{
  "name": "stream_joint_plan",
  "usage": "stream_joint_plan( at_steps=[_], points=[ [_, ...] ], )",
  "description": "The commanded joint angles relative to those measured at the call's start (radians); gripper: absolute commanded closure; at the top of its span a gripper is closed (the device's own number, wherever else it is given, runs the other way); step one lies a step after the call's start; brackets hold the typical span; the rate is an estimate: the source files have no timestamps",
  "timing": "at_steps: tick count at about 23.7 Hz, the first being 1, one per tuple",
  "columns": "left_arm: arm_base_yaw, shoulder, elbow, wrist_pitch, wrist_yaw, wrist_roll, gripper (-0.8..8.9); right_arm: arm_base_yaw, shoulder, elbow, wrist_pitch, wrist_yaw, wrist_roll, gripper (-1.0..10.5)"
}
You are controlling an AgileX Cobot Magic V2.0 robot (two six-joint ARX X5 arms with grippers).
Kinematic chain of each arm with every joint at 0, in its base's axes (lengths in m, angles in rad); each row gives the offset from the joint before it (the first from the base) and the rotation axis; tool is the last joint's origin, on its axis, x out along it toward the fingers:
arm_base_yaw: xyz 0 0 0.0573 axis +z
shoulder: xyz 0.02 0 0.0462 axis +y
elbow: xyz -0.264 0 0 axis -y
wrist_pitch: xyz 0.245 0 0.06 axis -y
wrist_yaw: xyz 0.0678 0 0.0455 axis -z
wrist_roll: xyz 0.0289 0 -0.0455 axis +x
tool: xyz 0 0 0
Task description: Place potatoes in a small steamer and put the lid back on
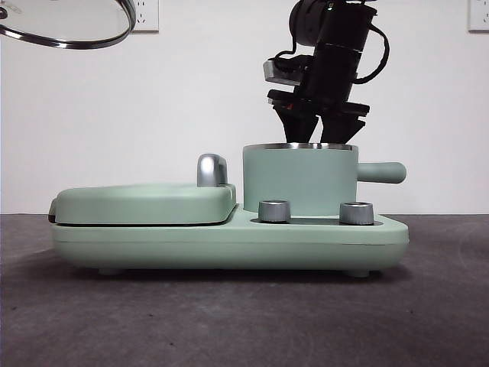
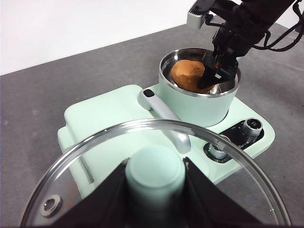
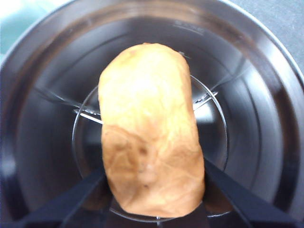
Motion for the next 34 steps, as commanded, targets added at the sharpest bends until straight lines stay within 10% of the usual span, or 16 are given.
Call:
stream_joint_plan(
  at_steps=[1, 8, 15, 34],
  points=[
    [-0.003, 0.0, 0.016, 0.026, -0.001, 0.01, 8.04, 0.006, 0.029, 0.028, 0.009, -0.003, -0.006, 7.1],
    [-0.003, 0.0, 0.016, 0.026, -0.001, 0.01, 8.04, 0.005, 0.001, 0.072, 0.016, -0.04, -0.006, 6.0],
    [-0.003, 0.015, 0.016, 0.03, 0.006, 0.009, 8.04, 0.002, -0.403, 0.125, -0.107, 0.001, -0.007, 6.8],
    [-0.061, 0.202, 0.021, 0.326, 0.063, -0.031, 8.04, 0.026, -1.269, -0.8, 0.145, 0.001, 0.101, 6.8]
  ],
)
